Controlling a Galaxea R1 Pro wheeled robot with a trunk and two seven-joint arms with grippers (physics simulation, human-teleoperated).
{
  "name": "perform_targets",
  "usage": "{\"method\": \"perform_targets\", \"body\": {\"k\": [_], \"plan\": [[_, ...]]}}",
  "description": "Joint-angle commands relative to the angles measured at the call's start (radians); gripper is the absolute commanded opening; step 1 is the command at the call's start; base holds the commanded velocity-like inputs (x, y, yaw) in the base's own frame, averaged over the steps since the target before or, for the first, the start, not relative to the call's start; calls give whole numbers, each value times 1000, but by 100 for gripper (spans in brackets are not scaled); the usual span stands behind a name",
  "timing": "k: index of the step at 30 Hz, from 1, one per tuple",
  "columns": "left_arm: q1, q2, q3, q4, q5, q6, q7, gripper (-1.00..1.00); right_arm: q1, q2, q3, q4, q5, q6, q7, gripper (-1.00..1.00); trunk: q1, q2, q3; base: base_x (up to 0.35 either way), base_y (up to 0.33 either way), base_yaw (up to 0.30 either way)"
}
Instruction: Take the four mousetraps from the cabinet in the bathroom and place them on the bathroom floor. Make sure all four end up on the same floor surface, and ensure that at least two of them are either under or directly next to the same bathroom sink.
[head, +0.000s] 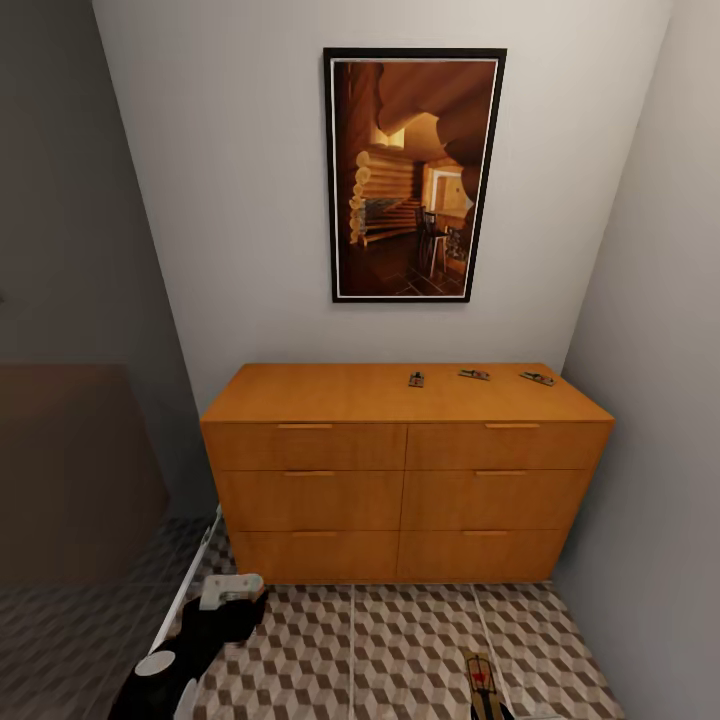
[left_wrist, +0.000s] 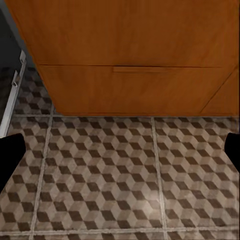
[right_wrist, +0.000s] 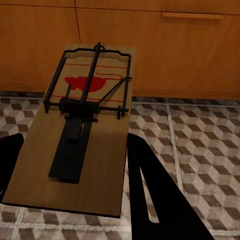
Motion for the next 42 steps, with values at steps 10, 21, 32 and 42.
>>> {"method": "perform_targets", "body": {"k": [10,21,32,42], "plan": [[-214,-64,-7,-17,-2,218,0,100,-1,0,-9,1,5,-3,6,-100,0,-1,-1,0,0,0],[-522,-90,-24,-14,2,419,2,100,-1,0,-8,1,5,-3,7,-100,0,-1,-1,0,0,0],[-778,-104,-98,38,4,454,9,100,-1,2,-7,1,5,-3,8,-100,0,-1,-1,0,0,0],[-976,-107,-104,225,4,455,31,100,-1,3,-7,1,5,-3,8,-100,0,-1,-1,0,0,0]]}}
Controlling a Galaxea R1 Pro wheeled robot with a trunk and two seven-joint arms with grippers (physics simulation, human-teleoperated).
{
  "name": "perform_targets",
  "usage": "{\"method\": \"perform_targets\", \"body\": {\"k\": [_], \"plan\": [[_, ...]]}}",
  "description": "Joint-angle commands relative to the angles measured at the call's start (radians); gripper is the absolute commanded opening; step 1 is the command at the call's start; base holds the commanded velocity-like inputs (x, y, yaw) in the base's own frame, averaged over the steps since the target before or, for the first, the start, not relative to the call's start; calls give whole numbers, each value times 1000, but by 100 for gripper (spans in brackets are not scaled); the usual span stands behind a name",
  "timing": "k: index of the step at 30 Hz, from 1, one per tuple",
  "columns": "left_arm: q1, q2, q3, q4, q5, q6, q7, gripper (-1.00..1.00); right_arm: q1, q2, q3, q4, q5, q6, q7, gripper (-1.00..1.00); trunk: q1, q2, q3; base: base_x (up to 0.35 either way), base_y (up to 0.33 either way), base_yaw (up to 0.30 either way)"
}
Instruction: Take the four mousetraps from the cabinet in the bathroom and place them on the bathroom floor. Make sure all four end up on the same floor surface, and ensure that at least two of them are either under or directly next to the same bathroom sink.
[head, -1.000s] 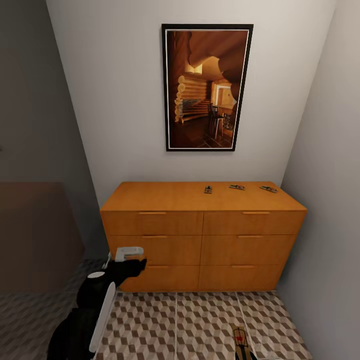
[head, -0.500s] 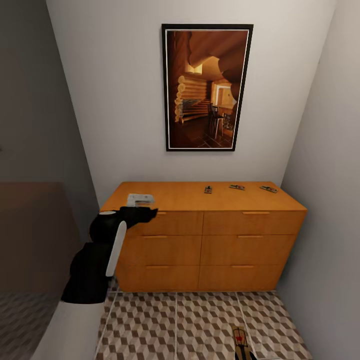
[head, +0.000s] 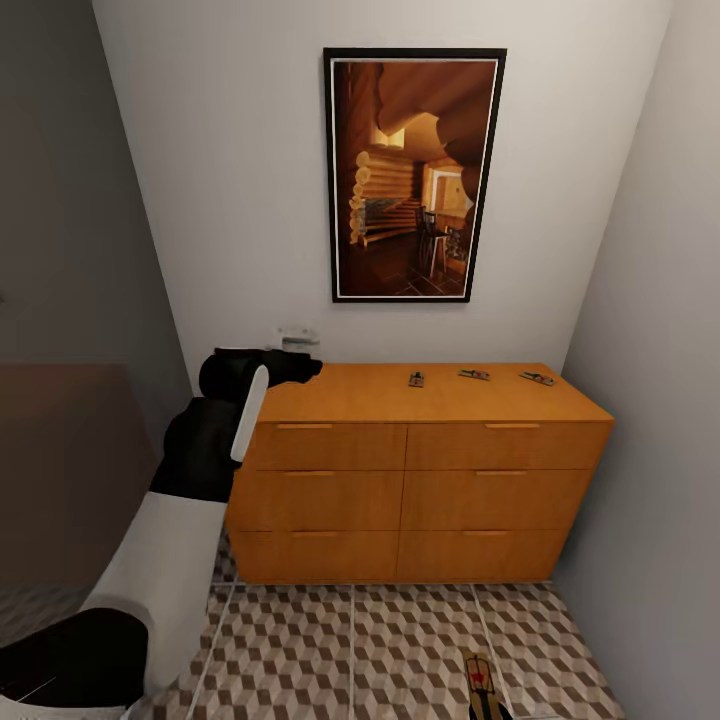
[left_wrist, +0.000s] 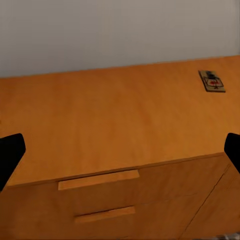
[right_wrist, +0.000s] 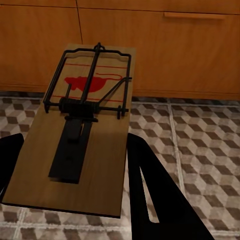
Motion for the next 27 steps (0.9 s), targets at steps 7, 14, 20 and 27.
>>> {"method": "perform_targets", "body": {"k": [7,14,20,27], "plan": [[-21,5,-82,-61,0,11,7,100,-1,-2,-10,0,5,-4,7,-100,0,-1,-1,0,0,0],[-23,25,-166,-151,3,14,7,100,-1,-3,-10,-1,5,-4,6,-100,0,-1,-1,0,0,-25],[-16,30,-174,-155,7,14,6,100,-1,-1,-9,-1,5,-4,6,-100,0,-1,2,0,0,-169],[2,31,-175,-154,9,14,6,100,-1,0,-10,-1,5,-4,7,-100,0,-1,10,0,0,-233]]}}
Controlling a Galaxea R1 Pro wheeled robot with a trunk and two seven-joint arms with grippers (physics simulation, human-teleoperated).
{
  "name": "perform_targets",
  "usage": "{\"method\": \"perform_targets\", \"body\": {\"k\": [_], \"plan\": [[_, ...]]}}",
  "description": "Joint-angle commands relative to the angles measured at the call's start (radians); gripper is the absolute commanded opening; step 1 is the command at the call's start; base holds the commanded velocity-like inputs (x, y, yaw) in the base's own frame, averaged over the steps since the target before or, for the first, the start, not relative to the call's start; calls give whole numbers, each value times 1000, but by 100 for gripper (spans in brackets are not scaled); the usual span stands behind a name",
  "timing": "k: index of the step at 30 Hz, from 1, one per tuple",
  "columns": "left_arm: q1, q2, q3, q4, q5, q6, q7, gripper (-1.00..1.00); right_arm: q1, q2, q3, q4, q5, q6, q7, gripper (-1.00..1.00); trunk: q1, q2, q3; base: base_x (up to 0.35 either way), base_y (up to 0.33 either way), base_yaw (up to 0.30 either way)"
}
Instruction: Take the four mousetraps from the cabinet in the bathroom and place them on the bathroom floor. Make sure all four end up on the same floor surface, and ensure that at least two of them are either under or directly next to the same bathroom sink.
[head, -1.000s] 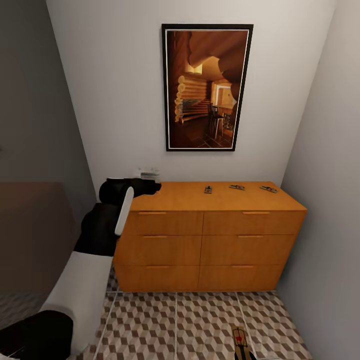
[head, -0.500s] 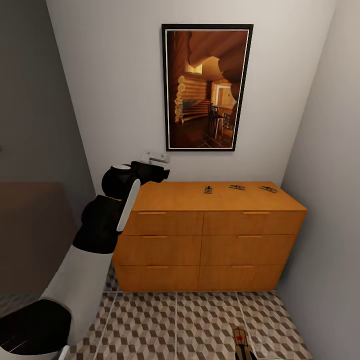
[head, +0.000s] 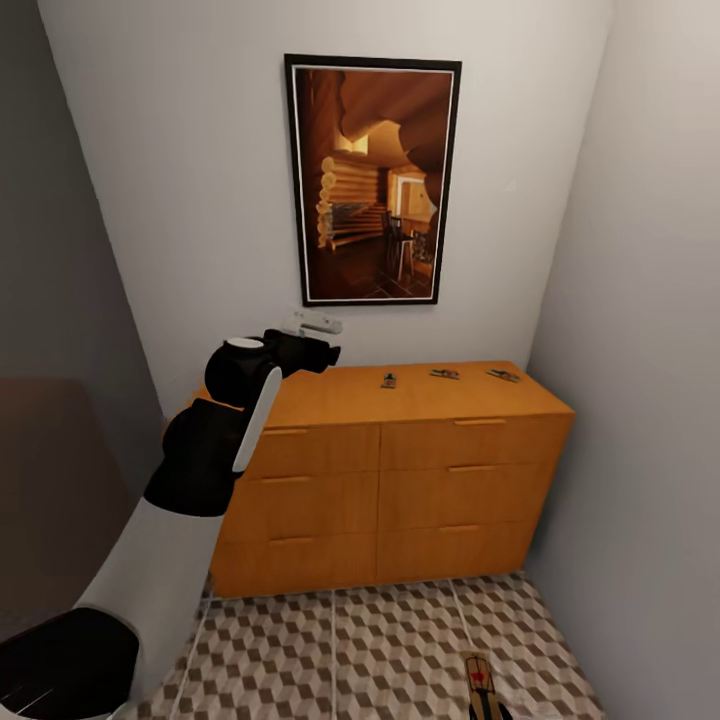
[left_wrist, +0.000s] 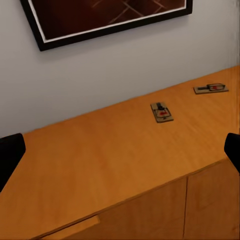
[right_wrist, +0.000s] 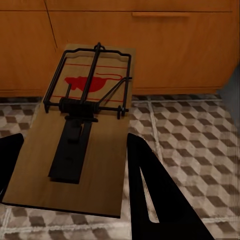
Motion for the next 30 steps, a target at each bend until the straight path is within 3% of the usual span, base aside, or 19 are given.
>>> {"method": "perform_targets", "body": {"k": [1,12,30], "plan": [[3,0,-1,-1,1,5,3,100,-1,-1,-9,1,5,-3,7,-100,0,-1,0,0,0,-240],[34,2,-1,14,1,5,3,100,-1,-1,-9,1,5,-3,6,-100,0,-1,12,0,0,-192],[66,2,1,85,3,2,3,100,-1,-2,-9,1,5,-3,6,-100,0,-1,14,37,0,-15]]}}
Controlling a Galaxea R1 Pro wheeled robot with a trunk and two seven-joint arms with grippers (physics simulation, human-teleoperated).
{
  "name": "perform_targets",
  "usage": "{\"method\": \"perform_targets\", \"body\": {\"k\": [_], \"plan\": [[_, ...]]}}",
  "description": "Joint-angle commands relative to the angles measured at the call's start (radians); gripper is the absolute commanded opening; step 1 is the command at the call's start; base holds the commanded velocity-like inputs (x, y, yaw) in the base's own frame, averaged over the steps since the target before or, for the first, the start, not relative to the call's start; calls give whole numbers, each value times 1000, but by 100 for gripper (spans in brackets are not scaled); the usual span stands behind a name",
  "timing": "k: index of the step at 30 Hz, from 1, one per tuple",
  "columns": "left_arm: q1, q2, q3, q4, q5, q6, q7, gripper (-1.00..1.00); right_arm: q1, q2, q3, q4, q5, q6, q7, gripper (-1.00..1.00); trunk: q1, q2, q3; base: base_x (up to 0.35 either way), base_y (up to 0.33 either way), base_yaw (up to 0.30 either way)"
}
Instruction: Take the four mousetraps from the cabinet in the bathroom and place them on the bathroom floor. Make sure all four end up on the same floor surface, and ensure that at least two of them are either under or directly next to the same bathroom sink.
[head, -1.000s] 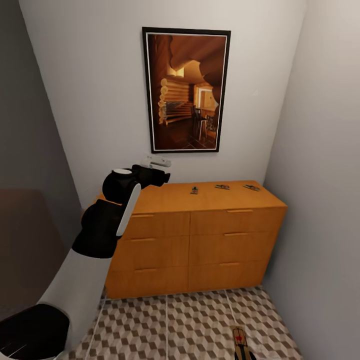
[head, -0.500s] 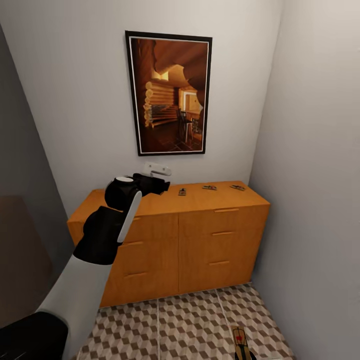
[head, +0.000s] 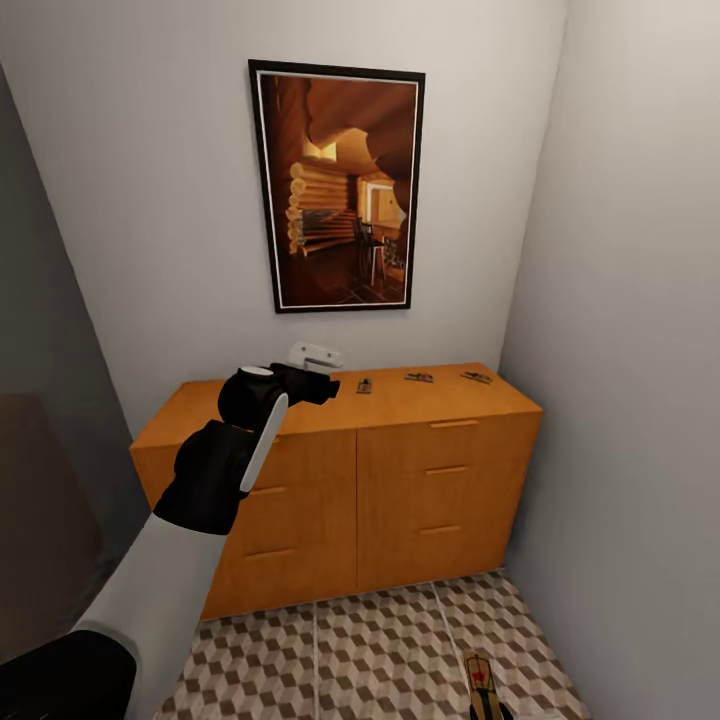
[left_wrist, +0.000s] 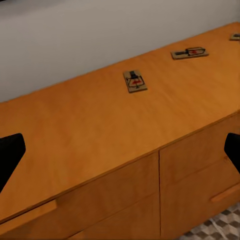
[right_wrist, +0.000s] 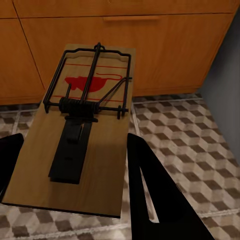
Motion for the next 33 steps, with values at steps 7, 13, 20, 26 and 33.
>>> {"method": "perform_targets", "body": {"k": [7,13,20,26,33], "plan": [[-1,-2,-1,30,1,3,3,100,-1,0,-9,1,5,-3,6,-100,0,-1,-1,273,-3,0],[-1,-6,-1,45,1,2,3,100,-1,0,-9,1,5,-3,6,-100,0,-1,-1,323,-62,0],[-1,-6,-1,55,1,2,3,100,-1,0,-9,1,5,-3,7,-100,0,-1,-1,320,-94,0],[6,-6,-1,54,2,3,3,100,-1,-2,-9,1,5,-2,7,-100,0,-1,-1,108,-39,0],[16,-6,-1,55,16,2,3,100,0,-20,-9,5,4,121,-7,-100,0,-1,-1,11,-4,0]]}}
